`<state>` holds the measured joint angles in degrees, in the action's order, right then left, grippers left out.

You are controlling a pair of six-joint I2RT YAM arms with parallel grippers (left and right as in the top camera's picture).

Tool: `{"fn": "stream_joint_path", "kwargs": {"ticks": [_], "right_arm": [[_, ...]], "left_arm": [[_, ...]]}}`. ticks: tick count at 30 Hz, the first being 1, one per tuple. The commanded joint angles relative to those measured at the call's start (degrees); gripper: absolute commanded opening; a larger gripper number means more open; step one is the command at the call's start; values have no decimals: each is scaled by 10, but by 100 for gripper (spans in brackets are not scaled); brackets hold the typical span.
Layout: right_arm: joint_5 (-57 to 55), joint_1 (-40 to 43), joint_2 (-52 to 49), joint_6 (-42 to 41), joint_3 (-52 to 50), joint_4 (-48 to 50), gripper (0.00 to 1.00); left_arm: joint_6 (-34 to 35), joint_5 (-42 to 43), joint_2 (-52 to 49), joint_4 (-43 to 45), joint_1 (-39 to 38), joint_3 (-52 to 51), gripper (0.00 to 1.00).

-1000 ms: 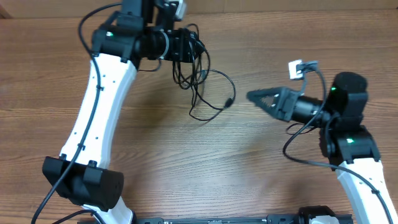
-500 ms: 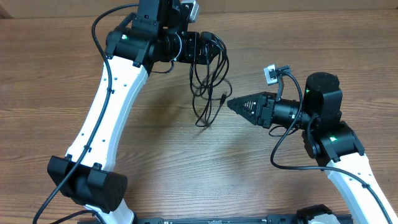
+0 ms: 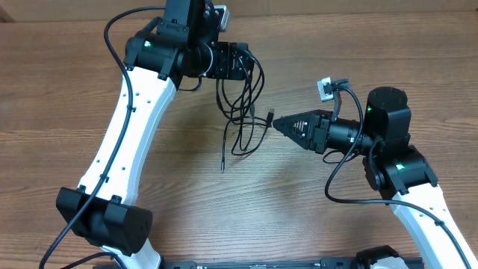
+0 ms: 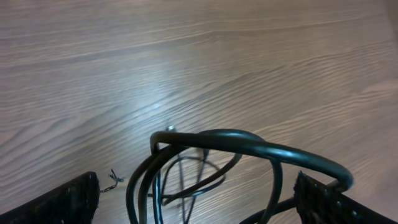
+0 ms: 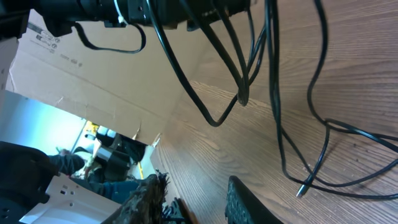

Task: Untangle cables

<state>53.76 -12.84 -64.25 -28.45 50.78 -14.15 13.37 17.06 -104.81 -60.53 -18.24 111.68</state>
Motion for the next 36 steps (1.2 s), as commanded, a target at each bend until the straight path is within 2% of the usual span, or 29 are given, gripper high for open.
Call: {"fn": "stream_joint_path", "kwargs": {"ticks": [1,4,6,9,13,16,29,33,36], "right_arm": [[-22,-3,1,5,7,-2,34],[-44,-3,1,5,7,-19,34],[-59,-3,1,5,7,-36,34],[-64,-3,1,5,7,-51,34],[-68,-3,1,5,7,-53,35],[-68,-3,1,5,7,-53,35],[-75,-3,1,20,7,-62,36],[-77,-3,1,20,7,-61,39],[-77,-3,1,20,7,-61,40]], "left_arm": [[-44,-27,-2,-12,3,1,99],[-85,-52,-2,-28,3,1,99],[-117,-102,-2,-49,3,1,100],[-150,-219,-2,-90,3,0,100],[-149,-403,-5,-140,4,0,99],[-149,-465,-5,-174,13,0,100],[-150,-491,-5,-267,50,0,100],[-202,-494,-5,-315,66,0,100],[-267,-466,-5,-337,75,0,100]]}}
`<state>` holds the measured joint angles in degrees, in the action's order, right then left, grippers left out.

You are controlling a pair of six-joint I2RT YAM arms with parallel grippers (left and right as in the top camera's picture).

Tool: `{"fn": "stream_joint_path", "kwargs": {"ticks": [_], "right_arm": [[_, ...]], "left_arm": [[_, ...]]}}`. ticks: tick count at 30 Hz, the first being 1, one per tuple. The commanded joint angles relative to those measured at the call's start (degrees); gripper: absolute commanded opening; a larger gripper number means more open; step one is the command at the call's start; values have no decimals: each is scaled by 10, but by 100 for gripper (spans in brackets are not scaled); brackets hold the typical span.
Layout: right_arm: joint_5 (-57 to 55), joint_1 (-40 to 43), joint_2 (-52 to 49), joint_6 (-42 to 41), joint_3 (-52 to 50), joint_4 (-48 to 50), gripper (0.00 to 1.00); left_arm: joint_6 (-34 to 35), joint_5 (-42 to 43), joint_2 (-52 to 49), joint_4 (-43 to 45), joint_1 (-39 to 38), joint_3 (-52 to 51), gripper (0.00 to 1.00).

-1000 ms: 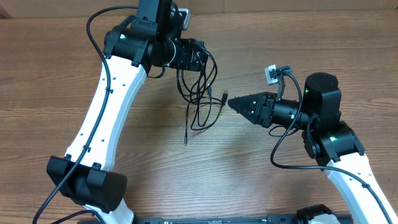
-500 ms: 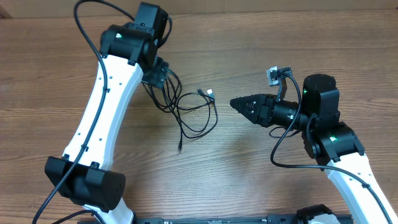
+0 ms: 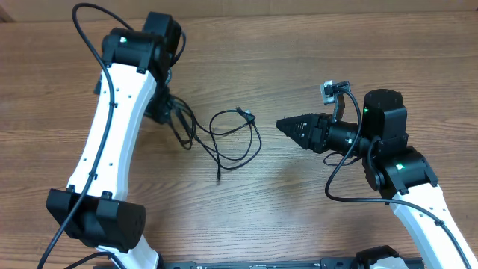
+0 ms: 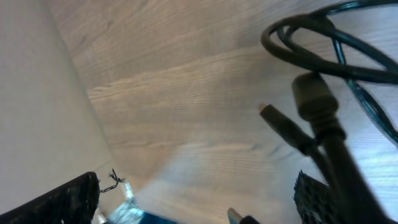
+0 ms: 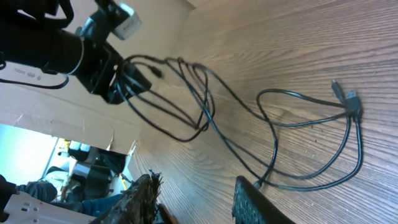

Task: Untangle cables
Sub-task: 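Move the left gripper down over the loose cables on the table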

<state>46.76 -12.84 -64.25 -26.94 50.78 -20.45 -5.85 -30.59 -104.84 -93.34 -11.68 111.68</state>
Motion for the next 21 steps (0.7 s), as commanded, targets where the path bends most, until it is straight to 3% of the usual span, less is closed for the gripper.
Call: {"fn": "stream_joint_path", "kwargs": {"ticks": [1,5,7,16,21], "right_arm": [[-7,-3,1,7,7,2,41],[-7,-3,1,17,7,2,51],[-7,-3,1,17,7,2,55],[-7,-3,1,18,7,2,61],[-14,-3,1,20,7,2,64]], "left_arm": [[-89,25,-5,-7,9,0,100],[-146,93,-5,-6,9,0,99],[-221,110,-5,-16,9,0,100],[-475,82,-5,-35,9,0,100],[-573,81,-5,-35,9,0,82]]}}
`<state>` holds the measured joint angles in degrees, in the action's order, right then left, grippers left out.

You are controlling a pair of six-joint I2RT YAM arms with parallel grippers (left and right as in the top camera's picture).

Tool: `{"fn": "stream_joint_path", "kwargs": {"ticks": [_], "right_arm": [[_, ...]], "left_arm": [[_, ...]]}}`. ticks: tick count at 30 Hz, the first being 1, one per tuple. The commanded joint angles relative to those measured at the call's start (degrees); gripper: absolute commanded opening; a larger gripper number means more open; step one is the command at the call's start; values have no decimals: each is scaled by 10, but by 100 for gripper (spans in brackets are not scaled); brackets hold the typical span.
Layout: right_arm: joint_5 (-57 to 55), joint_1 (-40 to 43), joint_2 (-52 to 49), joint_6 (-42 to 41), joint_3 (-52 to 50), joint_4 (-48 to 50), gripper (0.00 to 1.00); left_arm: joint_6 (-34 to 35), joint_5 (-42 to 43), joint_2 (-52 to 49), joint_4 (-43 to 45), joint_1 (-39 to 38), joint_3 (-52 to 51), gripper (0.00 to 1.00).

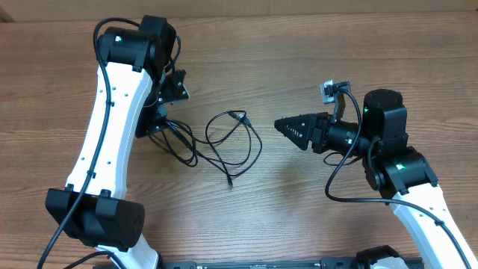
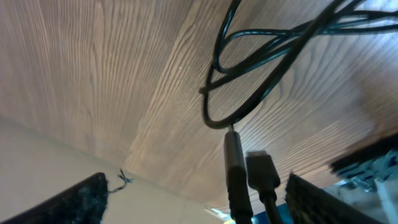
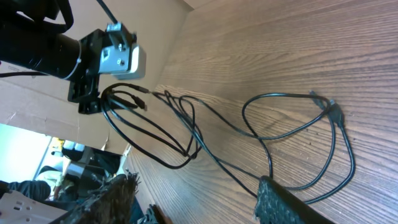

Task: Untangle cables
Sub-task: 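Move the left gripper down over the loose cables on the table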

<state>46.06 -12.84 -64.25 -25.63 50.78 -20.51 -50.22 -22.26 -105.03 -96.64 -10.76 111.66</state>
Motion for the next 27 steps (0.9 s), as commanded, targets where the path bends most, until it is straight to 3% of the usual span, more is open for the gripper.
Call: {"fn": "stream_joint_path", "kwargs": {"ticks": [1,4,8,9,10,14,15,22,27], "right_arm": [[-7,-3,1,7,7,3,64],[-7,-3,1,7,7,2,65],[-7,-3,1,7,7,3,66],[-10,-3,1,6,7,2,66],[-11,-3,1,7,7,2,65],[-11,-3,0,7,7,2,66],[-11,-3,0,7,7,2,66],[-11,-3,0,6,7,2,71],[-10,-3,0,6,7,2,71]], "left_arm": [[-149,-2,-3,-2,-1,0,75],[-207,1,-3,-2,-1,0,60],[-225,16,-3,38,-1,0,62],[-226,30,-3,46,-1,0,73],[-227,51,-3,56,-1,0,100],[-223,184,-3,91,-1,0,100],[-196,268,-3,102,-1,0,100],[-61,501,-11,129,-3,-6,99],[124,452,-26,206,-10,-47,100]]}}
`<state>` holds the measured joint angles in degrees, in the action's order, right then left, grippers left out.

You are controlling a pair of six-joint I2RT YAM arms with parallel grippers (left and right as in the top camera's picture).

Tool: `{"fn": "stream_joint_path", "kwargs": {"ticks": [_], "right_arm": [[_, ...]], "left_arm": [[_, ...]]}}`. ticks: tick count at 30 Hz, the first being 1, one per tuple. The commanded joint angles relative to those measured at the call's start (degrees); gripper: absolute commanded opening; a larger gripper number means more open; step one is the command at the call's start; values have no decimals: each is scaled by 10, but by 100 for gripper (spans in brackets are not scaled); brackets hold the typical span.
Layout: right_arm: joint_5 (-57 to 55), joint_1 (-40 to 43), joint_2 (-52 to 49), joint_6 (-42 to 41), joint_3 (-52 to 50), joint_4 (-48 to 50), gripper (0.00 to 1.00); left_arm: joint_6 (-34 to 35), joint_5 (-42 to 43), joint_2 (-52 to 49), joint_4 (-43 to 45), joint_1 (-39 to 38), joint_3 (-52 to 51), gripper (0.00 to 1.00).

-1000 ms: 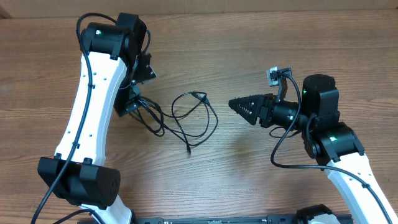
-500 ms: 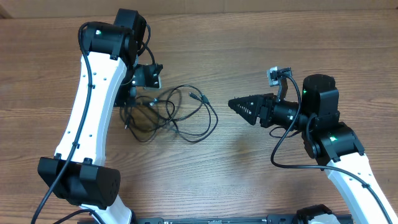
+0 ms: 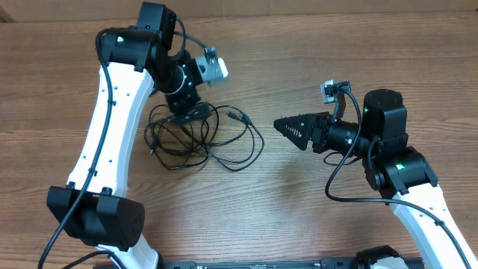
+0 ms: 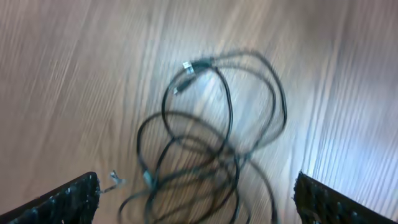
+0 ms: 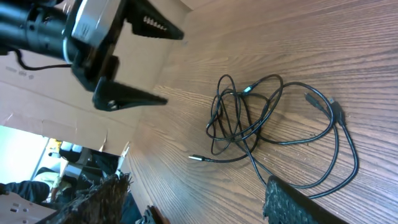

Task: Untangle cables

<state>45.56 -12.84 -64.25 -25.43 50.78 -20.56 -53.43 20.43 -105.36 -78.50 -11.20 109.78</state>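
A loose tangle of thin black cables (image 3: pixel 196 139) lies on the wooden table, with plug ends sticking out toward the right. My left gripper (image 3: pixel 193 110) hovers just above the tangle's back edge, open and holding nothing. Its wrist view looks down on the blurred cables (image 4: pixel 211 149) between the wide-set fingertips (image 4: pixel 65 202). My right gripper (image 3: pixel 280 125) is to the right of the pile, level with it, open and apart from it. The right wrist view shows the cables (image 5: pixel 261 118) flat on the wood and the open left gripper (image 5: pixel 146 62) above them.
The wooden table (image 3: pixel 314 217) stretches around the pile. Cardboard and room clutter (image 5: pixel 37 74) stand beyond the table's far edge in the right wrist view. The left arm (image 3: pixel 112 149) runs along the left side of the table.
The cables hung from my left gripper at the left of the table. Now they lie free in a pile, and the gripper is open above them, farther right. The right arm has not moved.
First my left gripper carried the cables dangling high at the back centre, in front of the right gripper. It then stood farther left with the cables trailing on the wood, then lower still carrying them. Now the cables rest bunched on the table, released.
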Motion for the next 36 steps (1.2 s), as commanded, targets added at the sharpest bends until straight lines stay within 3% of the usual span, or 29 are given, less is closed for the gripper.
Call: {"fn": "stream_joint_path", "kwargs": {"ticks": [1,5,20,36], "right_arm": [[-6,-3,0,4,7,2,71],[-6,-3,0,4,7,2,71],[-6,-3,-1,4,7,2,72],[-19,-3,-1,4,7,2,72]], "left_arm": [[207,0,-28,44,-6,-41,100],[346,-79,-50,89,-14,-87,100],[430,-238,-174,102,-89,-122,100],[490,-290,-177,71,-93,-118,99]]}}
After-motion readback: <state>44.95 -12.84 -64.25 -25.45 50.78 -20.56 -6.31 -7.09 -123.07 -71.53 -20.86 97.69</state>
